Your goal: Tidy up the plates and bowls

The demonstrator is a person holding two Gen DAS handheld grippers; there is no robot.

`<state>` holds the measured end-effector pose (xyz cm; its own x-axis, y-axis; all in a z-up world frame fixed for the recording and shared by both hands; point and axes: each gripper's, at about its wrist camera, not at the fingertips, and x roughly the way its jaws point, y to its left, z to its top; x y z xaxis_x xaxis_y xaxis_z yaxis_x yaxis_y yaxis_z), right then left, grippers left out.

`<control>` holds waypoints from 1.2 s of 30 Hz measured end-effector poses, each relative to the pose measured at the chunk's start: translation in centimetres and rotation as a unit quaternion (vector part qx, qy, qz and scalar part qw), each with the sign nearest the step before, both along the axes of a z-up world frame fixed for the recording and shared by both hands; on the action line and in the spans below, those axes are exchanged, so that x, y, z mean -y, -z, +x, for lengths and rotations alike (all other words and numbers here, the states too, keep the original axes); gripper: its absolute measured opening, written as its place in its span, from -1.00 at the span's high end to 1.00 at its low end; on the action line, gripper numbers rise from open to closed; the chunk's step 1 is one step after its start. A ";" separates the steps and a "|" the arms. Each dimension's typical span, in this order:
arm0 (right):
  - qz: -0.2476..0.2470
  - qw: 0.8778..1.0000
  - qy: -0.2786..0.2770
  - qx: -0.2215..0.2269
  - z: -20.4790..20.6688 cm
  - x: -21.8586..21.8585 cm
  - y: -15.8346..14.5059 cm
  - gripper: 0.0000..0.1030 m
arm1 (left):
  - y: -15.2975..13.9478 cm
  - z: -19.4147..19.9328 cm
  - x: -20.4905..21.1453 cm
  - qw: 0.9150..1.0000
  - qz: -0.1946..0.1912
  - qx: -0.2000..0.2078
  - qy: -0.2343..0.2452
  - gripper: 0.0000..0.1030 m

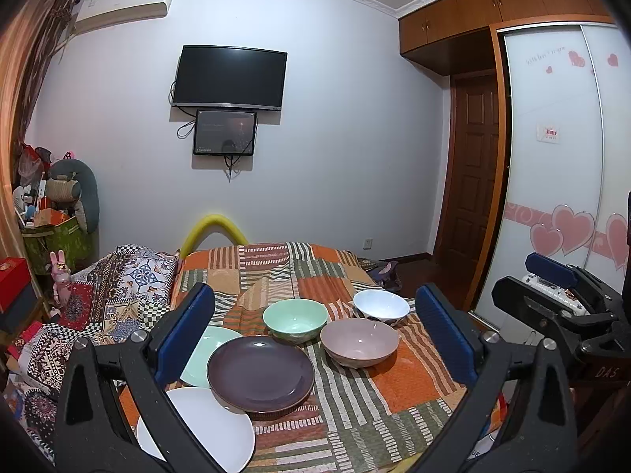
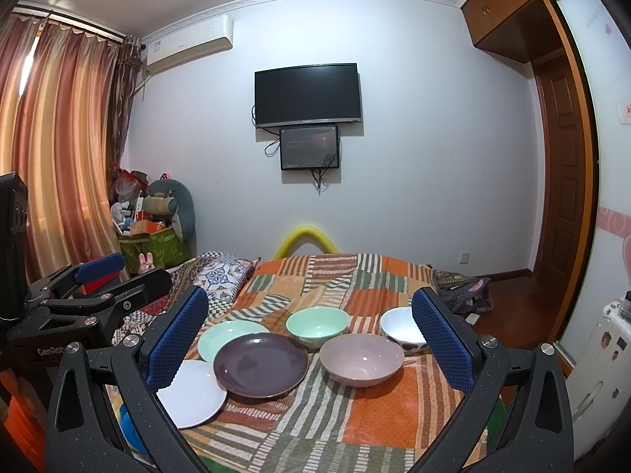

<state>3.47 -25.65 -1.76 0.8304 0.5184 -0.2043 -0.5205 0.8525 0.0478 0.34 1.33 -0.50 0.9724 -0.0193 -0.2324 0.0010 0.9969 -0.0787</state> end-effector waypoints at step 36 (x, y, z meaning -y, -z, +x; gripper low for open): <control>-0.089 0.964 -0.050 -0.247 12.6 -8.3 12.8 -0.49 | 16.3 13.8 -13.6 0.965 -0.027 -0.255 -0.057 -0.49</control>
